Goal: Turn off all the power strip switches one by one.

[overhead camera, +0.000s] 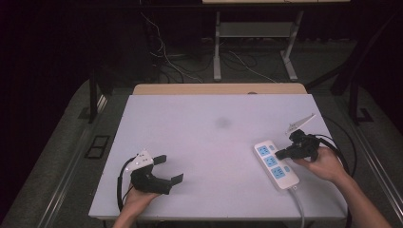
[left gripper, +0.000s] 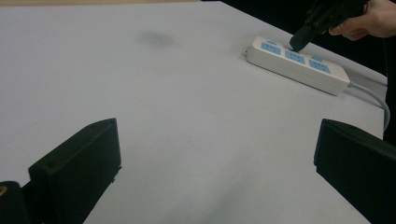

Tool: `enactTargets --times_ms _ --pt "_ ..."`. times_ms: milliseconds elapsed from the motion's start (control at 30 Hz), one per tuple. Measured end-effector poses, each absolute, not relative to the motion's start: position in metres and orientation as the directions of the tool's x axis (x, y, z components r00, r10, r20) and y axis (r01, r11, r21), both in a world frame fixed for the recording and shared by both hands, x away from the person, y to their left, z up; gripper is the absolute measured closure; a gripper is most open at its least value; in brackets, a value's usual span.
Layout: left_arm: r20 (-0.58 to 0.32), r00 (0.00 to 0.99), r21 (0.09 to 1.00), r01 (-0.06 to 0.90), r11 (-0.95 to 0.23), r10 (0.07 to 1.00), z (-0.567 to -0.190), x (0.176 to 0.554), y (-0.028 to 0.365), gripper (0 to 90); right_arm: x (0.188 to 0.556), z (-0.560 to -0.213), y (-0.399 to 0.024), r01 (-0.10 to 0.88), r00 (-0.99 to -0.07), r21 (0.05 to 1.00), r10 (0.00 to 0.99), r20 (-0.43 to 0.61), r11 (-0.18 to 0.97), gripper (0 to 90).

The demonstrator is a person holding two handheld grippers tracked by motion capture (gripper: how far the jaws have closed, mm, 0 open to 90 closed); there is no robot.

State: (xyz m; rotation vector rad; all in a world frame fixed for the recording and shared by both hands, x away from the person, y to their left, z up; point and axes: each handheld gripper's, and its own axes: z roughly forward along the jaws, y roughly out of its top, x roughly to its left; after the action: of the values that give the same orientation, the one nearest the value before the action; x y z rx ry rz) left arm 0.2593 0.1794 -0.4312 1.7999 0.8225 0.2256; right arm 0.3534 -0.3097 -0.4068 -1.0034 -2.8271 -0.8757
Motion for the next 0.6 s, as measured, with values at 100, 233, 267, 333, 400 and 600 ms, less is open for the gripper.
enactTargets --times_ms 100,233,267,333,400,600 --pt "-0.233 0.743 0.891 0.422 -0.169 0.628 -0.4312 0.2593 0.1790 0.0 0.3524 -0.4065 -0.3088 0.576 -0.798 0.504 0.577 0.174 0.644 90.0" --pt "-0.233 0.744 0.891 0.422 -0.169 0.627 -0.4312 0.2588 0.1787 0.0 0.3514 -0.4067 -0.3090 0.574 -0.797 0.508 0.580 0.167 0.643 90.0" --pt "-0.233 0.744 0.891 0.422 -0.170 0.627 -0.4312 0.2589 0.1787 0.0 0.3507 -0.4066 -0.3082 0.570 -0.798 0.508 0.581 0.159 0.645 90.0" --pt "-0.233 0.744 0.890 0.423 -0.172 0.626 -0.4315 0.2591 0.1784 0.0 0.3491 -0.4059 -0.3062 0.560 -0.803 0.505 0.580 0.137 0.657 90.0" --pt "-0.233 0.744 0.890 0.423 -0.172 0.626 -0.4317 0.2591 0.1777 0.0 0.3491 -0.4060 -0.3063 0.560 -0.803 0.506 0.580 0.138 0.655 90.0" --pt "-0.231 0.745 0.890 0.421 -0.173 0.626 -0.4314 0.2587 0.1774 0.0 0.3507 -0.4069 -0.3086 0.569 -0.799 0.509 0.580 0.158 0.646 90.0"
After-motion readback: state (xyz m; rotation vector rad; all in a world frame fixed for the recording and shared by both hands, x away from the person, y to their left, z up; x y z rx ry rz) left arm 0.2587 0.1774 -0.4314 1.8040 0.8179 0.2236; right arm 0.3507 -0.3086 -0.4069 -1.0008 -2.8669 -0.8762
